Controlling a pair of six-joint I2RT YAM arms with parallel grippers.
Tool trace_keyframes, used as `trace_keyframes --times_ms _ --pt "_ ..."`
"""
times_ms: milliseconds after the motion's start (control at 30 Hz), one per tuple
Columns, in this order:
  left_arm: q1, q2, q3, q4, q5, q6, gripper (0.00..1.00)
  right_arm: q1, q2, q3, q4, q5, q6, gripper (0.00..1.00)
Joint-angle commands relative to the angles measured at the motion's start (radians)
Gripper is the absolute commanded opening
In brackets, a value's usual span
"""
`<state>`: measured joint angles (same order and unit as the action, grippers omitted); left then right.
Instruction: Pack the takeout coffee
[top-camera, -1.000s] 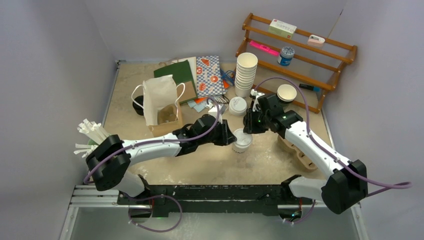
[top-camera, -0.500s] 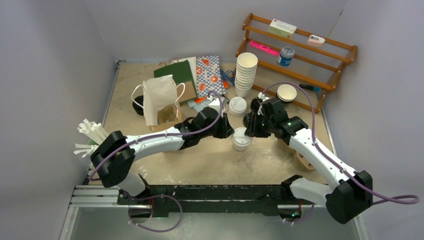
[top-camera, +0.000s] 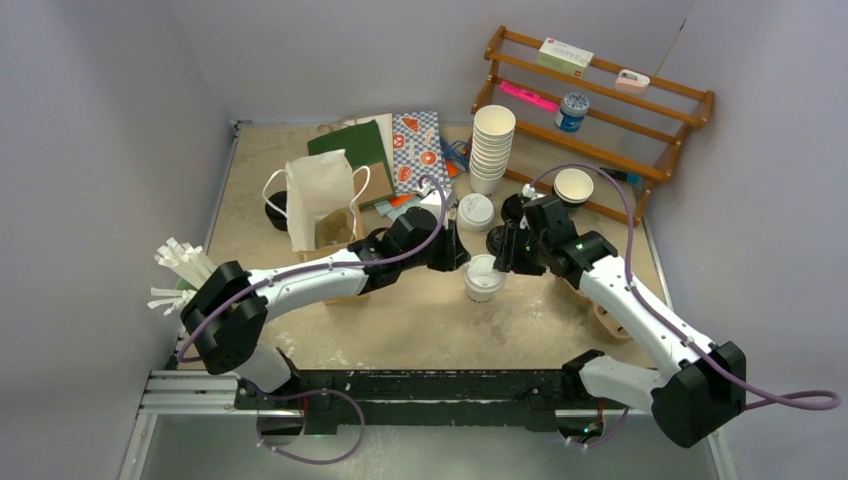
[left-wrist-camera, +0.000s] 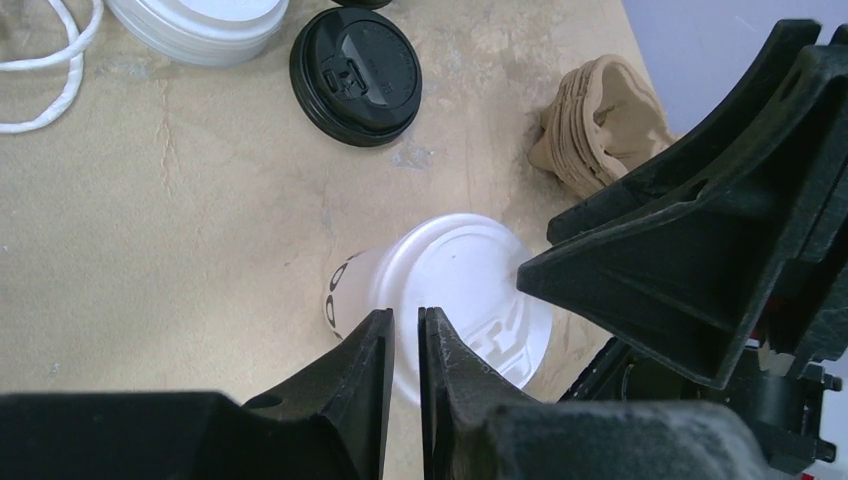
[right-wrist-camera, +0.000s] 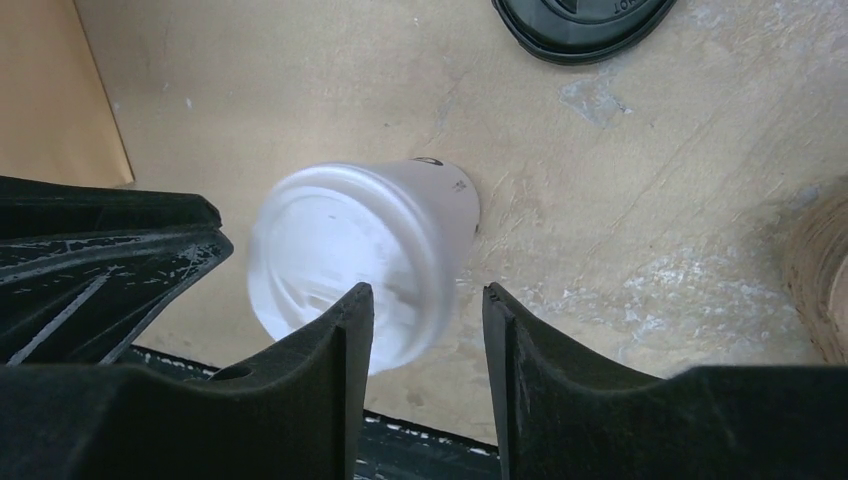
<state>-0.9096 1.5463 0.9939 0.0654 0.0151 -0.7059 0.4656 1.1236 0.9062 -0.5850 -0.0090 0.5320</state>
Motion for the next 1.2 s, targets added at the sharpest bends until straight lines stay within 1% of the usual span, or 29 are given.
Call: trace_keyframes --times_ms 0,133,167,233,300,367,467,700,1167 --pt "0.006 -0.048 0.036 -0.027 0.013 0.041 0.18 0.005 -0.033 0.059 -0.025 0.031 0.006 0.47" --pt "0.015 -0.063 0.022 -0.035 0.012 0.045 0.18 0.005 -0.046 0.069 -0.031 0.053 0.004 0.47" --pt "0.019 -0.068 0.014 -0.036 0.013 0.043 0.18 0.004 -0.044 0.071 -0.036 0.067 0.003 0.46" --pt "0.028 -0.078 0.001 -0.036 0.021 0.033 0.17 0.004 -0.041 0.066 -0.044 0.088 0.003 0.38" --pt "0.032 -0.092 -0.023 -0.024 0.025 0.024 0.14 0.004 -0.038 0.054 -0.045 0.095 0.004 0.29" --pt "0.035 -0.102 -0.052 0.002 0.031 0.013 0.11 0.004 -0.038 0.037 -0.041 0.096 0.012 0.24" --pt "0.042 -0.092 -0.074 0.038 0.068 0.004 0.11 0.004 -0.039 0.014 -0.028 0.088 0.017 0.23" --pt "0.044 -0.052 -0.077 0.078 0.149 0.005 0.14 0.004 -0.032 -0.013 -0.011 0.052 0.018 0.22" --pt "0.044 -0.005 -0.077 0.080 0.171 0.002 0.13 0.004 -0.041 -0.055 -0.004 0.017 0.016 0.21"
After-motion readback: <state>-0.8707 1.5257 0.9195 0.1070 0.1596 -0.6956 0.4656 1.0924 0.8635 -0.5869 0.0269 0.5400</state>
